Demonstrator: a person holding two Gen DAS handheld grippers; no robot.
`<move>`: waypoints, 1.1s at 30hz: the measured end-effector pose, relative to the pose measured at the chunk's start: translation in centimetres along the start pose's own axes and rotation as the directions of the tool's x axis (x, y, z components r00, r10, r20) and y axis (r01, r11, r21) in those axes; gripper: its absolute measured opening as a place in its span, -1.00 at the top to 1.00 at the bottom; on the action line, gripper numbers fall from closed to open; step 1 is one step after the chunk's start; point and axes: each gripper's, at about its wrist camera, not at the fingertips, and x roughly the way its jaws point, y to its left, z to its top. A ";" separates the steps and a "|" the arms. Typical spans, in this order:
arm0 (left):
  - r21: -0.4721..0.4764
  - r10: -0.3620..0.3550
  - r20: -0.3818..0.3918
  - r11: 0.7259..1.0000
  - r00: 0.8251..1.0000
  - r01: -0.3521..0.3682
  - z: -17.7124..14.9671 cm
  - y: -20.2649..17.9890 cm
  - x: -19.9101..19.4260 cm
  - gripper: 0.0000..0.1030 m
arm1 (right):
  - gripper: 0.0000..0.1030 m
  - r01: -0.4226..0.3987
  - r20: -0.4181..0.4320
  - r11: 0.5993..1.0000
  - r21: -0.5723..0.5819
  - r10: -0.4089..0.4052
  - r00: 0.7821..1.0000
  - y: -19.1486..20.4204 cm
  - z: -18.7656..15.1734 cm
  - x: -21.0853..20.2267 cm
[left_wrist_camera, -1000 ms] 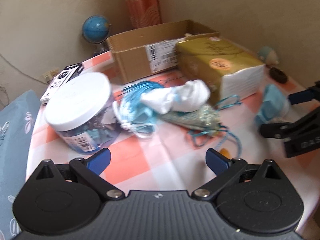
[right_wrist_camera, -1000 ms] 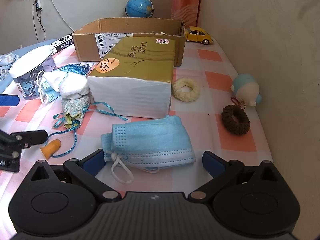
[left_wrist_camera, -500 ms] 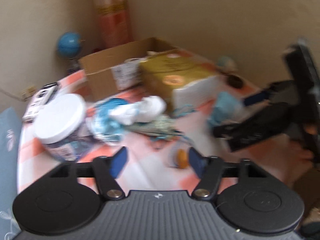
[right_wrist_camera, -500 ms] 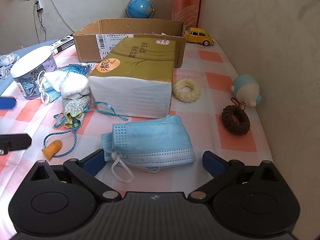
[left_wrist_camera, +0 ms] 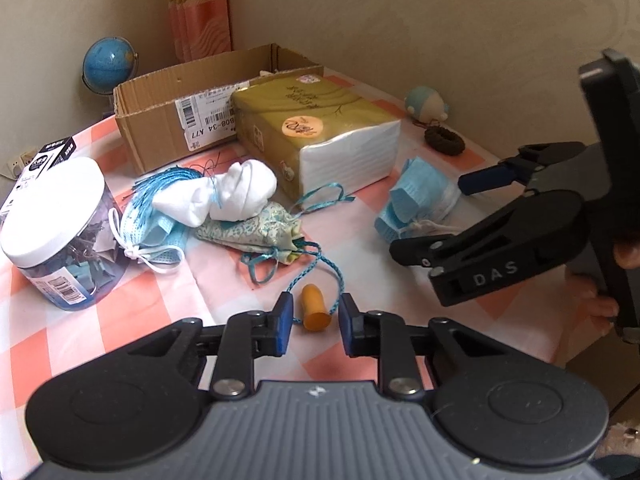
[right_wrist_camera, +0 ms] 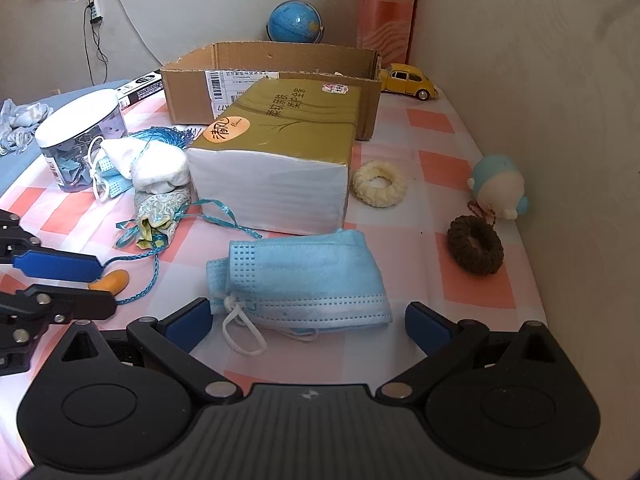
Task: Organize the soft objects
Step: 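Close left gripper on orange earplug while right gripper closes on blue mask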
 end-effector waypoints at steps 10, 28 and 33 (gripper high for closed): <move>-0.020 -0.004 0.004 1.000 1.000 0.004 0.1 0.4 0.1 0.78 | -1.00 -0.006 0.013 1.000 -0.006 0.006 1.000 0.0 -0.2 0.0; -0.031 0.046 -0.033 0.998 0.998 -0.047 -1.8 2.3 -1.7 0.74 | -1.00 -0.018 -0.004 0.999 -0.032 0.018 1.000 0.7 0.9 0.8; -0.036 0.049 -0.032 0.998 0.998 -0.050 -2.1 2.4 -1.9 0.73 | -1.00 -0.020 -0.004 0.999 -0.039 0.020 1.000 0.7 1.1 1.0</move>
